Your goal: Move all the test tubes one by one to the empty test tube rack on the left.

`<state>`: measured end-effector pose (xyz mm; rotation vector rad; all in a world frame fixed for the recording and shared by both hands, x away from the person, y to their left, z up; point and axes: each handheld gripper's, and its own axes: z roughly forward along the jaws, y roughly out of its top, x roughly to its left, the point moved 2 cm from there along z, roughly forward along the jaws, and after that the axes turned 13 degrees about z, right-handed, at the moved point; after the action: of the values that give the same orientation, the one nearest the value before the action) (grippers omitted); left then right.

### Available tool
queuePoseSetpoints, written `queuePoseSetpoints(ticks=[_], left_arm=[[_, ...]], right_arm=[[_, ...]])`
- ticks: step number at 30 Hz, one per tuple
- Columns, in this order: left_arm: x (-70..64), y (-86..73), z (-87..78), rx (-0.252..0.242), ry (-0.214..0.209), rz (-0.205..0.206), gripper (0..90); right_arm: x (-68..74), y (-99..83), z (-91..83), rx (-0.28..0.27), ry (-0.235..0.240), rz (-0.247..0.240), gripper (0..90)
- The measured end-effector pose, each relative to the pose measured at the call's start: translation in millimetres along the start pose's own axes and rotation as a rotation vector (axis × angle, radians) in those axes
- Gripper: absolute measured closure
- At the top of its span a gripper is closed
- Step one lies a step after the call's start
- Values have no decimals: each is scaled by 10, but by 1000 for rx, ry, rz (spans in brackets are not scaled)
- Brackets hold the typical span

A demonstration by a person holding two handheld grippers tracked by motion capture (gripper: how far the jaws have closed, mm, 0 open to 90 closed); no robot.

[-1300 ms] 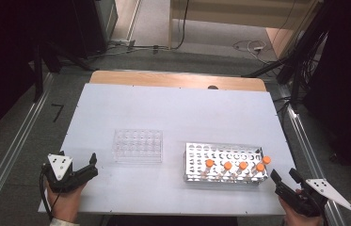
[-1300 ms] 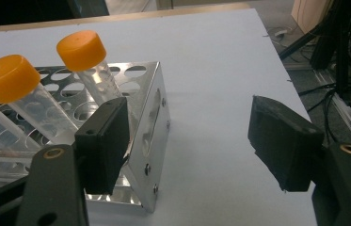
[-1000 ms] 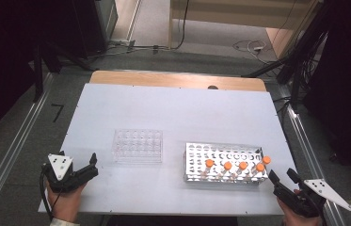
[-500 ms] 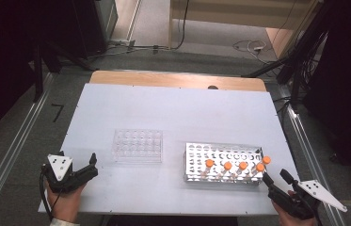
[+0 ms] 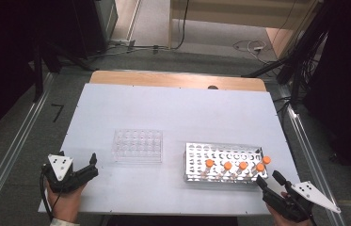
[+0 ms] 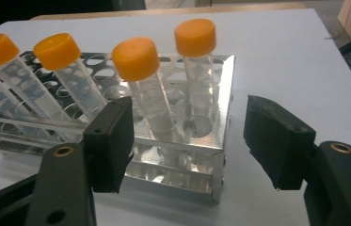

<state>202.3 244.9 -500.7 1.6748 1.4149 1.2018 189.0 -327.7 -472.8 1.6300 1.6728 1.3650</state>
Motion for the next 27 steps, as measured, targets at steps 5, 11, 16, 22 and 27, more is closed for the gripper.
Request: queuePoseSetpoints(ticks=[5,11,16,22,27], left_arm=[[-4,0,2,5,1,3,35],[-7,-1,5,3,1,3,35],[-9,-1,5,5,-1,5,35],[-10,-1,4,5,0,4,35],[-9,-2,6,4,-2,5,35]], right_arm=[[58,-15,19,2,27,-30,475],[104,-28,50,-5,29,-60,585],[129,-24,99,-4,21,-73,620],[153,-29,155,-5,1,-96,660],[161,-27,198,-1,-9,-102,677]])
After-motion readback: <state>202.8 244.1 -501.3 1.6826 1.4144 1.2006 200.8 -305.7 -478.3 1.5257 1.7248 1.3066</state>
